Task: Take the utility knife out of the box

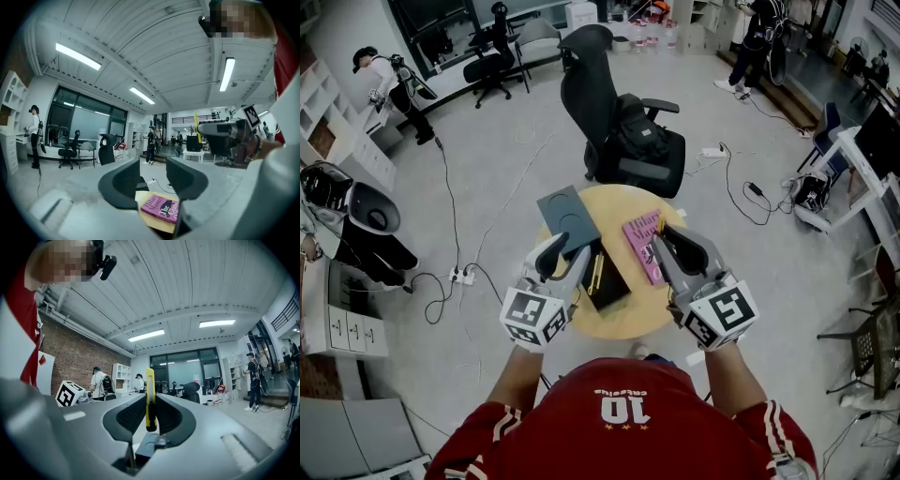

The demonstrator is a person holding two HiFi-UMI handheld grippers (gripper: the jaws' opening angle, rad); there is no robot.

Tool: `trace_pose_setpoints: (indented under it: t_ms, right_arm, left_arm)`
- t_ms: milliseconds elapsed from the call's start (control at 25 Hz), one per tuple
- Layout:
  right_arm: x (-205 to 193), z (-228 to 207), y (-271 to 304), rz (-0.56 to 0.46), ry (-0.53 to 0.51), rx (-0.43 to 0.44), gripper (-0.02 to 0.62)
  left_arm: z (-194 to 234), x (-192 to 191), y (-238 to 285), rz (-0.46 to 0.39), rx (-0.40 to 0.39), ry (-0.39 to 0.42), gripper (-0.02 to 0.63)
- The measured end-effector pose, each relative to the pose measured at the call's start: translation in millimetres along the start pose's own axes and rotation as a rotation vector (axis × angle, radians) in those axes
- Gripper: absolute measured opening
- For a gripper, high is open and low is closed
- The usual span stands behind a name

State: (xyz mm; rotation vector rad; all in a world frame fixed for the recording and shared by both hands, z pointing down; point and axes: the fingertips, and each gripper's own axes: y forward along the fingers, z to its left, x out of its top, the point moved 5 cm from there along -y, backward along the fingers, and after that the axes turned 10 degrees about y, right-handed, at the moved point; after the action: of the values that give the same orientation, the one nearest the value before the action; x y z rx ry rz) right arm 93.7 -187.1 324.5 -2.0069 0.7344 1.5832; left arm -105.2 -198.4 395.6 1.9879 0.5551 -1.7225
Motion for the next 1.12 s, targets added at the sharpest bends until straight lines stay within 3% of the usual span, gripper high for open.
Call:
trace_pose_setpoints:
  t_ms: [440, 1120]
  right_arm:
    - [-10, -13, 2, 0.040, 0.008, 0.027, 0.055]
    - [-39, -47, -8, 0.097, 0.046, 0.082, 0.055]
  left_arm:
    - [0, -81, 30, 0.164, 0.008, -0.083, 0.172]
    - [-27, -245, 78, 0.578, -0.020, -0.125, 0.172]
